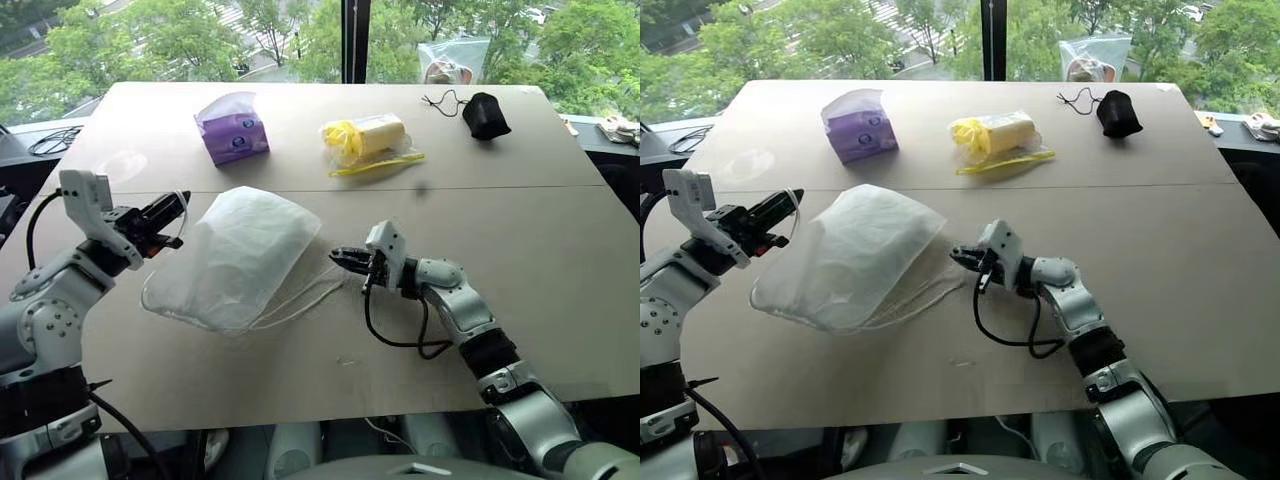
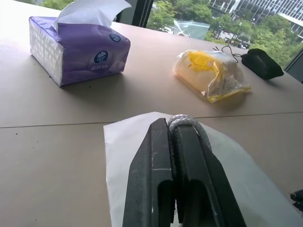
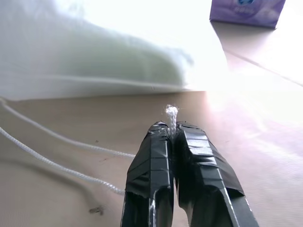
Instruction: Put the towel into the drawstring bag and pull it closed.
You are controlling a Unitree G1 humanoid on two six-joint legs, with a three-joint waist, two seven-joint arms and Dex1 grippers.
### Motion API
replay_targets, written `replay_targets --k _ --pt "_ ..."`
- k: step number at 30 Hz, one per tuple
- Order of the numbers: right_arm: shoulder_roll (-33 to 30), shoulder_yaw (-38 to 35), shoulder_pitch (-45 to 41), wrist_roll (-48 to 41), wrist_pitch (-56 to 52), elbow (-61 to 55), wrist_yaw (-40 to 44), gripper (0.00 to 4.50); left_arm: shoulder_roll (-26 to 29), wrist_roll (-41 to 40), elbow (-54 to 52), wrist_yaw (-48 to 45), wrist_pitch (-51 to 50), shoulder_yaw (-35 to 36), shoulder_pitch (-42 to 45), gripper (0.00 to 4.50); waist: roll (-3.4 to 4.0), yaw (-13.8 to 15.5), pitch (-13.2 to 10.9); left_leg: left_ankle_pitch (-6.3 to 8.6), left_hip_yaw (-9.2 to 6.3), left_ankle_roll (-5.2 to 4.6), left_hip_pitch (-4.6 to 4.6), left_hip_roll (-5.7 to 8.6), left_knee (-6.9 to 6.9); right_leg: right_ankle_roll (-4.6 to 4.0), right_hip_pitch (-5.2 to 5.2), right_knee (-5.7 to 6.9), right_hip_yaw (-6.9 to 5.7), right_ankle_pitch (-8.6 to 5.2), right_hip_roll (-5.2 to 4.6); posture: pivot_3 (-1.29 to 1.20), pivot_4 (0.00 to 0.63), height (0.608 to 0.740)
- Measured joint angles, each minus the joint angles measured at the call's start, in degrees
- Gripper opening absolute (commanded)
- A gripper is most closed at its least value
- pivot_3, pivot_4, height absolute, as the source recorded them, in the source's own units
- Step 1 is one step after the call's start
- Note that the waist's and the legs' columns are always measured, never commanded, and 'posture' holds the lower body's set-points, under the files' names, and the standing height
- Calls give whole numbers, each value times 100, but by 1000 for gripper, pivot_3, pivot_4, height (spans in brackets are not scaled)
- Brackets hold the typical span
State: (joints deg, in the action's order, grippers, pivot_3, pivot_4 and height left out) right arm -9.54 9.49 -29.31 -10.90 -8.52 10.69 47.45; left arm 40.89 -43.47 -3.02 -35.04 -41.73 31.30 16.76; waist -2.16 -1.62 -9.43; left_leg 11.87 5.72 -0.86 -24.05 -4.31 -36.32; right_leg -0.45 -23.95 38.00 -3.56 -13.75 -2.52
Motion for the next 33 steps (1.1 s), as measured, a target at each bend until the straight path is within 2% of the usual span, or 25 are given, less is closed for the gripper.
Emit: replay_targets --k 5,9,15,25,29,33 --pt "-911 -871 -606 -111 -386 -878 -494 64 -9 372 151 265 651 -96 866 0 5 55 -3 -13 -4 -23 -3 4 2 0 -2 -1 -5 -1 12 0 150 740" --pt "-1798 -1435 -901 232 -185 -835 -1041 64 3 1085 958 726 1615 -174 1618 0 6 95 -5 -15 3 -26 -14 9 4 2 -10 -6 -2 -2 24 0 150 740" --pt "-2640 -2019 -1045 671 328 -316 -1780 64 177 1603 2159 913 2643 -146 2275 0 5 89 -4 -32 20 -1 -69 10 -3 6 -65 -2 9 0 38 0 150 740" --pt "-3602 -2192 -1138 1015 1389 434 -2379 64 229 2150 3532 863 3958 -509 2945 0 3 88 -6 -33 59 -1 -68 8 -8 8 -67 -1 13 0 50 0 150 740" --pt "-3764 -2425 -981 801 1348 327 -2364 64 250 2202 3780 615 4204 -664 3174 0 2 94 -6 -33 62 0 -67 9 -9 8 -66 -1 13 0 54 0 150 740" --pt "-3739 -2516 -367 484 1007 64 -2146 64 168 2192 3649 172 4129 -836 2789 0 3 81 -6 -33 71 0 -63 7 -15 10 -66 4 12 1 54 0 150 740"
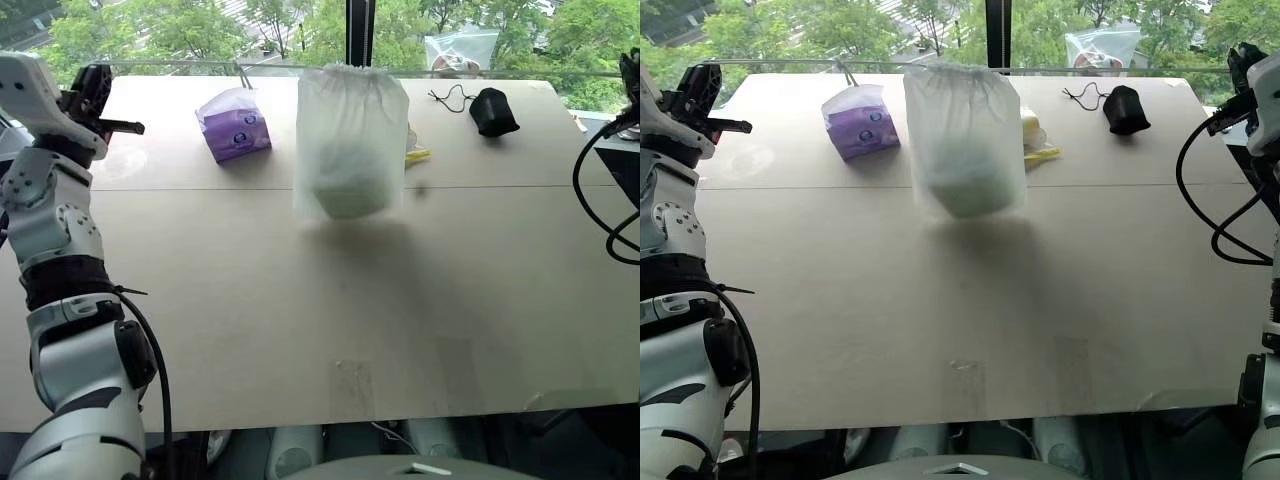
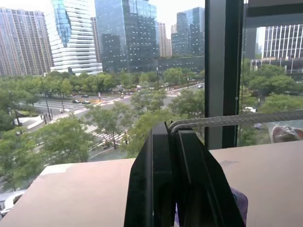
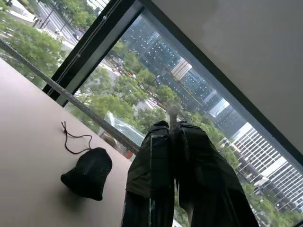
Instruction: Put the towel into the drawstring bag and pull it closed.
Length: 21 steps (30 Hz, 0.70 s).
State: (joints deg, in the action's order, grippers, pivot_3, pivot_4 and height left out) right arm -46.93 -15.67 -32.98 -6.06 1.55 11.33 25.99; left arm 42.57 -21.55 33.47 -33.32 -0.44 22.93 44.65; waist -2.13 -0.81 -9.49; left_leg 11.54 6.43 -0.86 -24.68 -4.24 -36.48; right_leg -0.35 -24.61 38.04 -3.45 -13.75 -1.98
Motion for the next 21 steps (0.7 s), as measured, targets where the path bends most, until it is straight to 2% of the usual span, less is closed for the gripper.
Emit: replay_targets --k 2,3,4,8,13,18,19,20,21 --pt "74 -12 419 -352 -407 -488 245 64 -121 -17 -569 -191 -96 -164 -461 0 3 2 7 0 -4 0 2 -8 4 0 3 -2 16 0 -2 0 150 740" --pt "216 44 893 -684 -769 -1034 482 64 -284 -50 -1174 -364 -186 -342 -982 0 4 6 14 0 -11 0 13 -13 5 5 15 -1 22 -4 -5 0 150 740" --pt "485 303 1299 -1039 -1156 -1528 722 64 -546 -54 -1691 -537 -327 -680 -1453 0 6 10 16 0 -21 0 25 -18 3 9 29 0 23 -7 -5 0 150 740" --pt "949 1226 1940 -1415 -1852 -2449 1040 64 -1067 -52 -2293 -786 -666 -1421 -2054 0 13 9 5 2 -38 -3 -2 -13 -20 9 7 16 18 -7 8 0 150 740" --pt "1426 2219 2251 -1025 -2121 -2702 1009 64 -1297 89 -2697 -940 -877 -1931 -2261 0 13 18 6 17 -54 -31 9 -5 -54 29 14 54 15 -21 12 0 150 740" --pt "1227 2351 2626 -585 -2065 -2490 1038 64 -1156 137 -2709 -1176 -929 -1966 -2639 0 12 16 6 18 -59 -32 5 -6 -63 28 13 61 14 -22 10 0 150 740" --pt "1194 2316 2683 -586 -2036 -2489 1077 737 -1114 89 -2727 -1245 -964 -1905 -2705 568 13 12 6 18 -59 -32 5 -7 -62 27 13 63 14 -23 10 0 150 740" --pt "1179 2173 2772 -630 -1993 -2492 1121 1009 -1011 -19 -2779 -1362 -1053 -1818 -2812 851 12 11 6 18 -62 -32 5 -8 -62 27 13 63 13 -23 11 0 150 740" --pt "1169 2046 2823 -679 -1987 -2493 1126 1556 -929 -85 -2846 -1438 -1108 -1755 -2902 1359 13 12 6 18 -63 -32 6 -10 -62 27 12 64 12 -23 11 0 150 740"
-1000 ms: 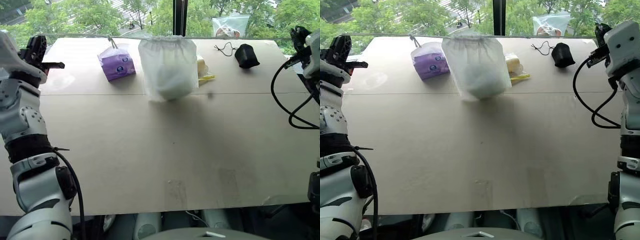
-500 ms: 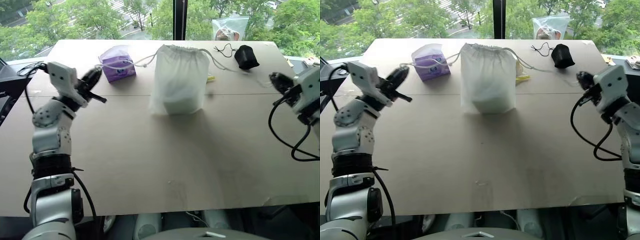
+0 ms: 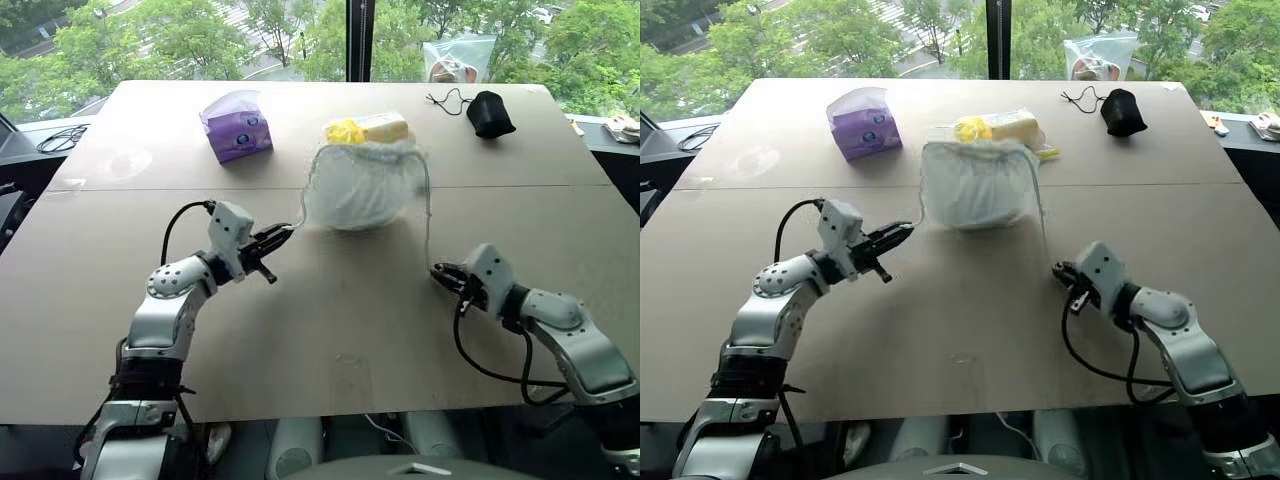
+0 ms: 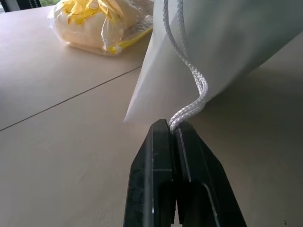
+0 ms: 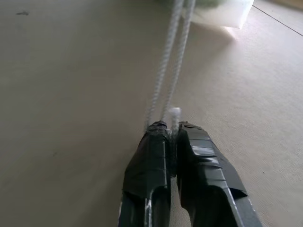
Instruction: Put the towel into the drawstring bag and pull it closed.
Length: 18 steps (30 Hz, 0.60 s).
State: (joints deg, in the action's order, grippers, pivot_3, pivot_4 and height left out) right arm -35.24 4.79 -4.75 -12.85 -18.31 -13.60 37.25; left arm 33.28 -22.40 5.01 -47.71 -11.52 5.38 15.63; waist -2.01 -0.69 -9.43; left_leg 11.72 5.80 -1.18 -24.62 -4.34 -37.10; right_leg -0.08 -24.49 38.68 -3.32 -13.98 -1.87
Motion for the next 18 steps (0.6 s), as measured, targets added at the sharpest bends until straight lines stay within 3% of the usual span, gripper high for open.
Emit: replay_targets --k 4,6,11,13,18 --pt "-147 -542 470 -161 71 -344 103 3533 209 -245 -430 -69 -392 329 -378 3294 0 26 0 0 -7 0 -3 -3 0 0 1 1 -4 -1 -7 0 150 740" --pt "-311 -691 914 -359 69 -717 323 3597 371 -378 -726 -97 -659 460 -666 4238 0 30 1 1 -9 0 -4 -4 0 0 2 -2 -5 -2 -12 0 150 740" --pt "-540 -1176 1583 -632 9 -1301 605 3597 618 -724 -1282 -259 -1070 803 -1202 4238 0 26 1 2 -13 -1 -1 -8 -6 0 4 -6 -12 -2 -24 0 150 740" --pt "-671 -1962 2382 -795 22 -1861 694 3597 722 -953 -1850 -331 -1238 1148 -1974 4238 3 41 2 3 -18 0 7 -12 0 -20 11 -8 -12 -14 -28 0 150 740" --pt "-637 -2768 2973 -1038 15 -2162 773 3597 663 -1197 -2354 -179 -1527 1458 -2536 4238 2 72 3 11 -24 14 13 -14 -2 -24 18 -10 -18 -16 -29 0 150 740"
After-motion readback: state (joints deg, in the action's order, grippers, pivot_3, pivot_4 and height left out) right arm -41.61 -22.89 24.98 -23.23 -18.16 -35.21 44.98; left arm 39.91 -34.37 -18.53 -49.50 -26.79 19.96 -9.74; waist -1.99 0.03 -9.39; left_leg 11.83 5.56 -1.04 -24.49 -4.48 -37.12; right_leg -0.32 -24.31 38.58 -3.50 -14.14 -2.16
